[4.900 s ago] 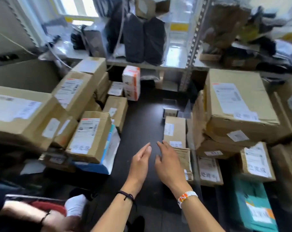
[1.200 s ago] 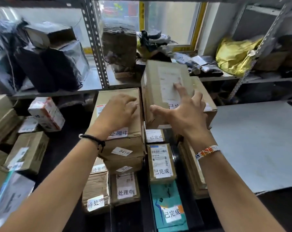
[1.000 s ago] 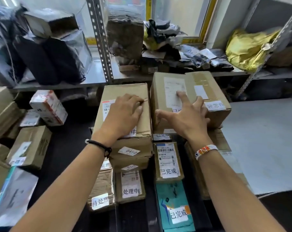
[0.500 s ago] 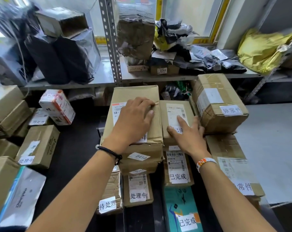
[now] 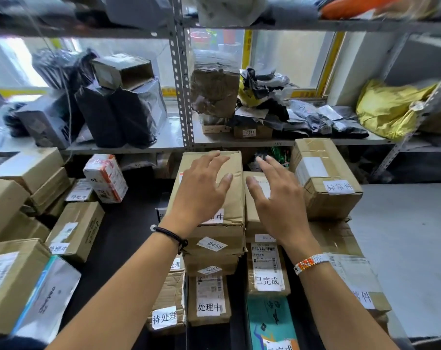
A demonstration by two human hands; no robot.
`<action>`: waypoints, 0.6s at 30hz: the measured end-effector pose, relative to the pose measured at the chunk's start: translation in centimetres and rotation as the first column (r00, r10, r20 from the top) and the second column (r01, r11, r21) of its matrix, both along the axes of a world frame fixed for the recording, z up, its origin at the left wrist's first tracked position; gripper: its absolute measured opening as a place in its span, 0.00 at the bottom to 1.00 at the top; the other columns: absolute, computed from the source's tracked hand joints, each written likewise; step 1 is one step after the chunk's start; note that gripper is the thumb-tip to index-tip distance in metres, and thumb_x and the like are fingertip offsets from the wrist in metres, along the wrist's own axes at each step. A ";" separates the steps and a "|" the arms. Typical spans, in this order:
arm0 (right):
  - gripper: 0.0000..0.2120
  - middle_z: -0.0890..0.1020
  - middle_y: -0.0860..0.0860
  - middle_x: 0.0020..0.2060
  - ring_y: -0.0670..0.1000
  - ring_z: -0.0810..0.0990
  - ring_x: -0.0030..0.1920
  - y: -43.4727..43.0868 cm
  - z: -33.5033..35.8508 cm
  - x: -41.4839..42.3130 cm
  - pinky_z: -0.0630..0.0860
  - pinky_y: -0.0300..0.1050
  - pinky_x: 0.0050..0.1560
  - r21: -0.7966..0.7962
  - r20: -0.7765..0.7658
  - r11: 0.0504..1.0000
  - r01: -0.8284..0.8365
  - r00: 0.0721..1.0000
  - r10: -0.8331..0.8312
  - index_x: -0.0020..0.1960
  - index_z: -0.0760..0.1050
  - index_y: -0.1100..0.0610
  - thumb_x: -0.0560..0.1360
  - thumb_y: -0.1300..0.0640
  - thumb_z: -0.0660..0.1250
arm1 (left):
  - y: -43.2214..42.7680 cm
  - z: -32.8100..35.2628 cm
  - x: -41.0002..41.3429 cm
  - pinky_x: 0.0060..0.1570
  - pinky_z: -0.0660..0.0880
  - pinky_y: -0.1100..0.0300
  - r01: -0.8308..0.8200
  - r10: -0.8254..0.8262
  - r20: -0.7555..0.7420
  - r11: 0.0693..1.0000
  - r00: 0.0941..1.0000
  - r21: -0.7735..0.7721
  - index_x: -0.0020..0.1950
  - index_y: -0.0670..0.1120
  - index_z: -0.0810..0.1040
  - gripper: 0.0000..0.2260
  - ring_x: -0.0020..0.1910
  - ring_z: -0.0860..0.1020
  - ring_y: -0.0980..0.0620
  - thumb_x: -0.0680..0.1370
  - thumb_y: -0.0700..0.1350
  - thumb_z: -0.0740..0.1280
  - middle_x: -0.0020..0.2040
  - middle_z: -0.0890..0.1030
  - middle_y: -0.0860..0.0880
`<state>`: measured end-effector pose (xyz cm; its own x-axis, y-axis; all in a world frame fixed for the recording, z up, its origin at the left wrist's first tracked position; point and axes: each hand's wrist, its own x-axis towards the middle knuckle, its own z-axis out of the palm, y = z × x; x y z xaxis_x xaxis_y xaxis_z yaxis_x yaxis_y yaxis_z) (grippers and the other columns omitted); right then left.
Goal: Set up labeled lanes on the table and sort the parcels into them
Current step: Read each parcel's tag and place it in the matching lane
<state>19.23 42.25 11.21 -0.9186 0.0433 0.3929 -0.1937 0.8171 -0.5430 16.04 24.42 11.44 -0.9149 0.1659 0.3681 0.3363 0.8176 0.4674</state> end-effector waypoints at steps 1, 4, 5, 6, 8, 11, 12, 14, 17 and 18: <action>0.26 0.67 0.47 0.81 0.49 0.63 0.79 -0.8 0.9 0.3 0.61 0.53 0.74 -0.021 -0.038 0.999 -0.031 0.999 0.030 0.80 0.67 0.47 0.85 0.42 0.59 | -0.2 0.4 0.5 0.76 0.63 0.46 -0.027 0.027 -0.027 1.000 0.999 -0.003 0.79 0.52 0.69 0.22 0.78 0.65 0.50 0.85 0.54 0.62 0.79 0.68 0.51; 0.28 0.66 0.45 0.81 0.48 0.64 0.79 -3.8 3.1 1.3 0.60 0.49 0.72 -0.069 -0.125 0.989 -0.133 0.984 0.123 0.80 0.67 0.46 0.82 0.41 0.57 | -1.7 1.5 2.1 0.75 0.61 0.47 -0.109 0.109 -0.088 0.994 0.990 0.011 0.81 0.53 0.66 0.24 0.80 0.62 0.50 0.85 0.56 0.61 0.81 0.64 0.53; 0.28 0.66 0.45 0.81 0.48 0.64 0.78 -5.1 3.6 1.5 0.60 0.48 0.72 -0.080 -0.149 0.982 -0.171 0.976 0.158 0.80 0.67 0.46 0.82 0.41 0.57 | -2.5 1.8 2.7 0.75 0.60 0.47 -0.139 0.140 -0.106 0.990 0.984 0.020 0.81 0.53 0.66 0.25 0.80 0.62 0.50 0.85 0.57 0.60 0.82 0.64 0.52; 0.28 0.66 0.44 0.81 0.48 0.65 0.78 -6.5 3.9 1.8 0.60 0.48 0.71 -0.088 -0.169 0.974 -0.210 0.967 0.193 0.80 0.68 0.45 0.82 0.40 0.57 | -3.6 2.1 3.3 0.75 0.61 0.46 -0.168 0.170 -0.122 0.985 0.978 0.027 0.81 0.53 0.66 0.25 0.80 0.62 0.49 0.84 0.57 0.59 0.82 0.64 0.52; 0.28 0.67 0.44 0.80 0.48 0.65 0.78 -9.6 4.5 2.1 0.62 0.49 0.71 -0.104 -0.191 0.953 -0.285 0.946 0.262 0.79 0.68 0.45 0.81 0.40 0.56 | -6.0 2.3 4.1 0.76 0.60 0.44 -0.220 0.223 -0.133 0.975 0.966 0.037 0.81 0.52 0.66 0.25 0.80 0.62 0.49 0.84 0.55 0.61 0.81 0.64 0.52; 0.28 0.67 0.44 0.80 0.47 0.64 0.79 -14.9 4.5 2.5 0.63 0.48 0.71 -0.126 -0.194 0.919 -0.374 0.917 0.347 0.79 0.68 0.45 0.81 0.39 0.55 | -10.7 2.0 4.9 0.79 0.57 0.39 -0.308 0.310 -0.149 0.951 0.939 0.036 0.81 0.53 0.66 0.25 0.80 0.62 0.49 0.84 0.53 0.64 0.82 0.64 0.53; 0.28 0.66 0.44 0.80 0.46 0.64 0.79 -16.7 4.3 2.5 0.62 0.48 0.72 -0.144 -0.183 0.905 -0.400 0.910 0.373 0.80 0.68 0.44 0.81 0.39 0.55 | -12.4 1.8 5.1 0.78 0.58 0.39 -0.335 0.338 -0.151 0.941 0.929 0.043 0.81 0.53 0.67 0.25 0.80 0.62 0.49 0.84 0.53 0.65 0.82 0.64 0.53; 0.29 0.66 0.43 0.81 0.45 0.63 0.78 -20.3 3.7 2.3 0.62 0.47 0.73 -0.168 -0.171 0.881 -0.441 0.894 0.415 0.80 0.67 0.44 0.81 0.38 0.55 | -16.0 1.3 5.2 0.77 0.61 0.42 -0.380 0.385 -0.145 0.923 0.911 0.064 0.80 0.53 0.67 0.25 0.80 0.62 0.49 0.83 0.53 0.65 0.82 0.64 0.52; 0.27 0.67 0.43 0.80 0.46 0.65 0.77 -26.2 2.8 1.7 0.62 0.44 0.71 -0.171 -0.156 0.858 -0.485 0.873 0.462 0.80 0.68 0.44 0.82 0.41 0.57 | -21.8 0.5 5.0 0.73 0.67 0.41 -0.437 0.442 -0.128 0.897 0.888 0.066 0.79 0.52 0.69 0.26 0.78 0.66 0.46 0.82 0.58 0.59 0.80 0.67 0.51; 0.28 0.67 0.44 0.80 0.46 0.66 0.77 -28.3 2.3 1.5 0.61 0.42 0.71 -0.186 -0.144 0.847 -0.497 0.867 0.477 0.80 0.68 0.45 0.81 0.41 0.58 | -23.8 0.2 5.0 0.73 0.68 0.40 -0.449 0.454 -0.120 0.891 0.883 0.065 0.78 0.51 0.70 0.26 0.78 0.67 0.46 0.82 0.59 0.57 0.80 0.68 0.50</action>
